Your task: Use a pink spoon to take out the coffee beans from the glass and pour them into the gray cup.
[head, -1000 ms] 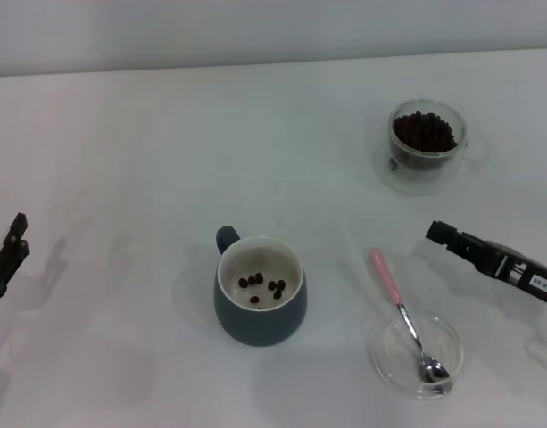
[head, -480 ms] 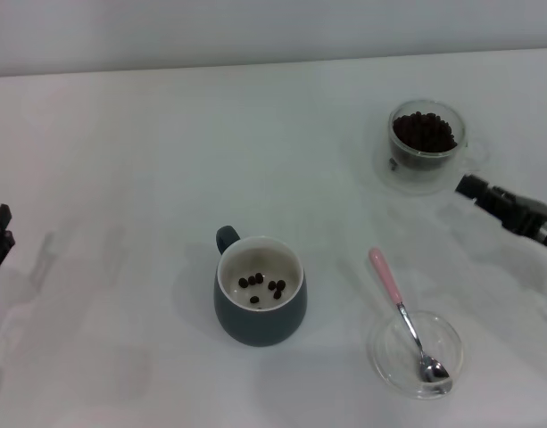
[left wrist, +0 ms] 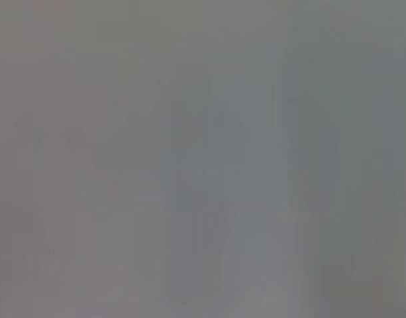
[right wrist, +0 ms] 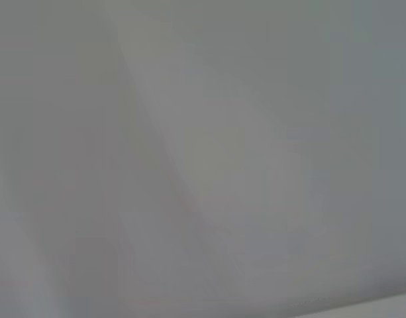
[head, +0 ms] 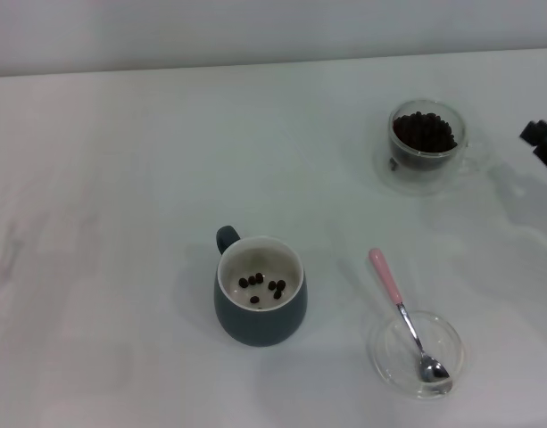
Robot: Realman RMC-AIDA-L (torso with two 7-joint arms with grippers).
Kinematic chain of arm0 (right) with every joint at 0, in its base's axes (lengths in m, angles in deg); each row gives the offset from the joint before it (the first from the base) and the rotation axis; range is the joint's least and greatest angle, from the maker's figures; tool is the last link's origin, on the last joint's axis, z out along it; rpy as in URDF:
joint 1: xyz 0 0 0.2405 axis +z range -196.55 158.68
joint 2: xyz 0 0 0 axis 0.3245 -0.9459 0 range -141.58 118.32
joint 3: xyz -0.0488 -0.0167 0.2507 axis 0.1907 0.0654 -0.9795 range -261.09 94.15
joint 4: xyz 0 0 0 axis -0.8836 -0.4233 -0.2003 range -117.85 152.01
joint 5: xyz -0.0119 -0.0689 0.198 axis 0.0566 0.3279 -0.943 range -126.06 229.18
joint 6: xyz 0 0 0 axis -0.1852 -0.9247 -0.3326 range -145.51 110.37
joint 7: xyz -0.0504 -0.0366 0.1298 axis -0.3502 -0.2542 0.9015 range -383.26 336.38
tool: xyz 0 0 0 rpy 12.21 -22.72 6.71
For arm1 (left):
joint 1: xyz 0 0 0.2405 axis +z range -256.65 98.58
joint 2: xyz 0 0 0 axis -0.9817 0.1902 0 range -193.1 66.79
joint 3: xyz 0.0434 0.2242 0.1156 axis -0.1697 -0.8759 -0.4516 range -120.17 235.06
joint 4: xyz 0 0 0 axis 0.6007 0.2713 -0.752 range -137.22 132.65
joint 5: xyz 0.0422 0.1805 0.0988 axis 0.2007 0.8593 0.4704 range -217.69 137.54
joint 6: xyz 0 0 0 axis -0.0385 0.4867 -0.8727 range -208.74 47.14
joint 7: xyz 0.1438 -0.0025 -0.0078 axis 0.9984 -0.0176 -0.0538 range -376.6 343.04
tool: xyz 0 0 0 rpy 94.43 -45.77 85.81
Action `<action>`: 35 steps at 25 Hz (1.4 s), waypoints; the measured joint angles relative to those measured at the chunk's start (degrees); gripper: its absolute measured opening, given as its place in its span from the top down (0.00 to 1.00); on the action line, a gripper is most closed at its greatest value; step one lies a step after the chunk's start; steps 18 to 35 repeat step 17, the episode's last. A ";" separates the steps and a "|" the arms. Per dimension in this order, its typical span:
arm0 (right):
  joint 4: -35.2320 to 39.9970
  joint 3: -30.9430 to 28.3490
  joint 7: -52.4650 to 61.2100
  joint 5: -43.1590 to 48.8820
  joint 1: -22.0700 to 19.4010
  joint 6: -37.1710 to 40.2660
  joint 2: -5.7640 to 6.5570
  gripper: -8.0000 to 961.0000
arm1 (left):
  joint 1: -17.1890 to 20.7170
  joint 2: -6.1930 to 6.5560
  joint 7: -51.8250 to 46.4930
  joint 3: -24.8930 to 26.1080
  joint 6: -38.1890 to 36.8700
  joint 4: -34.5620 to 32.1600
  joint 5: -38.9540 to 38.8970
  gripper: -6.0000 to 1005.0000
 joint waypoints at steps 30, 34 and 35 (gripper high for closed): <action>0.47 -5.22 -14.43 -2.34 2.93 8.38 -0.45 0.79 | -3.41 -0.15 -3.62 0.00 -0.61 2.15 -3.16 0.24; 0.47 -5.22 -14.43 -2.34 2.93 8.38 -0.45 0.79 | -3.41 -0.15 -3.62 0.00 -0.61 2.15 -3.16 0.24; 0.47 -5.22 -14.43 -2.34 2.93 8.38 -0.45 0.79 | -3.41 -0.15 -3.62 0.00 -0.61 2.15 -3.16 0.24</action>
